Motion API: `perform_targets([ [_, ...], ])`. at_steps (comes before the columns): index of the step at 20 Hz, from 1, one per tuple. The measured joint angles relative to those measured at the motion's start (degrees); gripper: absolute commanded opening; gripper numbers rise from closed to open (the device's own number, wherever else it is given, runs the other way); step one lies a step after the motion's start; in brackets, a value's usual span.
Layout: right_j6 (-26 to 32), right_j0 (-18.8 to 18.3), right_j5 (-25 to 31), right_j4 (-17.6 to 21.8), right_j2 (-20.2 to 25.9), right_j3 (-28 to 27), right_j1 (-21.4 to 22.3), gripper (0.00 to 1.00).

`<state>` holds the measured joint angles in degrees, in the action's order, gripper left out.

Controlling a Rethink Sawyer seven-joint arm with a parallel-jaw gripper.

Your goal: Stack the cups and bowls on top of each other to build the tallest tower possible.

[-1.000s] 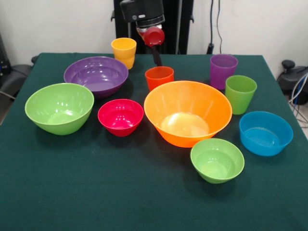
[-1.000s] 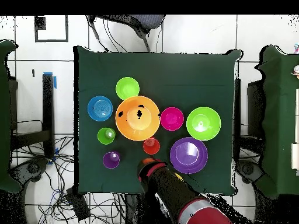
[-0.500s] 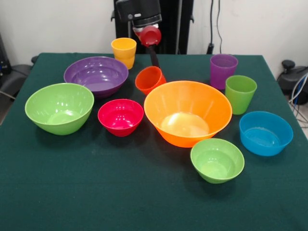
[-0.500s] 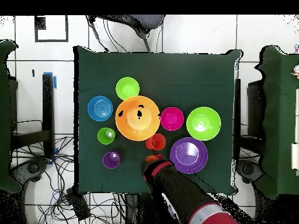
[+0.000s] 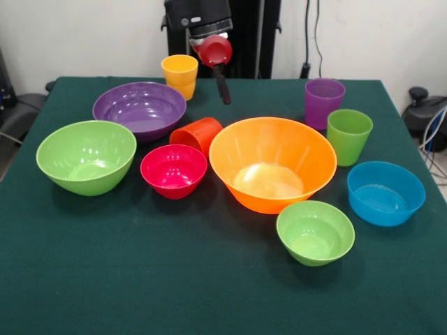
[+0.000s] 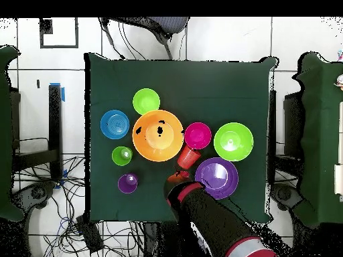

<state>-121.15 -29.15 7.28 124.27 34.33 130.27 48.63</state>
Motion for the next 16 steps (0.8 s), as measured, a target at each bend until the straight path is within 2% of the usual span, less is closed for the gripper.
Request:
perform_targets([
  [6, 0.0, 0.9, 0.0, -0.1, 0.0, 0.0, 0.6, 1.0],
  [9, 0.0, 2.9, -0.2, -0.1, -1.4, 0.0, 0.6, 1.0],
  [14, -0.1, 11.7, -3.8, -0.1, -10.4, -1.2, 0.2, 1.0],
  [16, -0.6, 16.0, -7.8, 0.5, -15.0, -1.8, 0.4, 1.0],
])
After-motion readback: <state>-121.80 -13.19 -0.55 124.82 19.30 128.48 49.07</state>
